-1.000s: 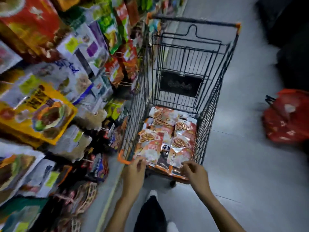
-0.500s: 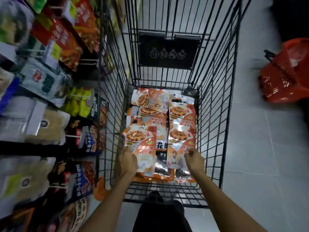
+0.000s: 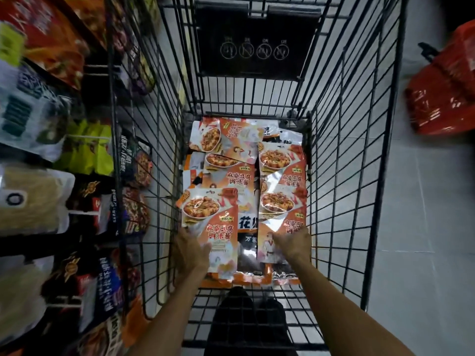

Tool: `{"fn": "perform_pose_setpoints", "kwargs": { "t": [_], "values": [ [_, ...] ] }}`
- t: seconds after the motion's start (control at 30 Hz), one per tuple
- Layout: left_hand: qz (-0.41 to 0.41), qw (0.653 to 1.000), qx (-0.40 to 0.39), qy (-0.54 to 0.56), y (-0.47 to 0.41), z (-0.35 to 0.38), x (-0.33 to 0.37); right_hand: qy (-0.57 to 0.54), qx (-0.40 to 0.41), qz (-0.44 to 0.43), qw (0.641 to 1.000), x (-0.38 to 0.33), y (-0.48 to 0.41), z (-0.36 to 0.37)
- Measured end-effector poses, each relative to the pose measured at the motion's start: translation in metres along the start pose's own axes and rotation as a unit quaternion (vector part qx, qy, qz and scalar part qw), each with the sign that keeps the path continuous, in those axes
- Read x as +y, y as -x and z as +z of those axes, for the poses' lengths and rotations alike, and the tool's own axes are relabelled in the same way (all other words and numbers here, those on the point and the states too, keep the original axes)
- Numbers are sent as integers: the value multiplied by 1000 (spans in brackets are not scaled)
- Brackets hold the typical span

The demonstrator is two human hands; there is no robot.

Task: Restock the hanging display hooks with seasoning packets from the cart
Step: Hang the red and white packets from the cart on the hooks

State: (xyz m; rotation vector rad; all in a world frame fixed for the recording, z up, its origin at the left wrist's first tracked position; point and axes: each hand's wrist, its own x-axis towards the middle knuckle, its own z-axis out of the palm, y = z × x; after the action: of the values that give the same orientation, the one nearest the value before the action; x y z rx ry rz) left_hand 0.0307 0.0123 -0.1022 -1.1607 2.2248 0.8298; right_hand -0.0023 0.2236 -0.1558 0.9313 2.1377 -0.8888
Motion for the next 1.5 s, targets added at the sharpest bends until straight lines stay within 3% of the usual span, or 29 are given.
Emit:
{"fn": "perform_pose_setpoints", "kwargs": {
  "t": [0.23, 0.4, 0.53, 0.67, 0.73, 0.93, 1.1, 1.27, 1.5],
  "values": [
    [-1, 999, 45, -19, -5, 0, -4, 133, 46, 37, 989, -7, 1, -5],
    [-11, 996, 83, 7, -6, -1, 2, 159, 44, 72, 984, -7, 6, 1],
    [-14, 997, 57, 56, -12, -4, 1, 90, 79, 105, 987, -10, 15, -1],
    [-24, 989, 26, 147, -14, -7, 1, 87, 122, 80, 985, -13, 25, -2],
    [-33, 981, -3, 192, -14, -8, 3, 22, 122, 60, 991, -13, 28, 0],
    [-11, 973, -78, 215, -13, -11, 9, -173, 15, 38, 984, -13, 29, -8],
    [-19, 972, -72, 223, 0, -17, 14, -261, -58, 46, 963, -17, 36, -17],
    [26, 959, -15, 281, 20, -45, 16, -311, -125, 29, 942, -31, 57, -46],
    [91, 922, 109, 360, 85, -125, 11, -300, -212, -100, 925, -77, 113, -111]
  ]
}}
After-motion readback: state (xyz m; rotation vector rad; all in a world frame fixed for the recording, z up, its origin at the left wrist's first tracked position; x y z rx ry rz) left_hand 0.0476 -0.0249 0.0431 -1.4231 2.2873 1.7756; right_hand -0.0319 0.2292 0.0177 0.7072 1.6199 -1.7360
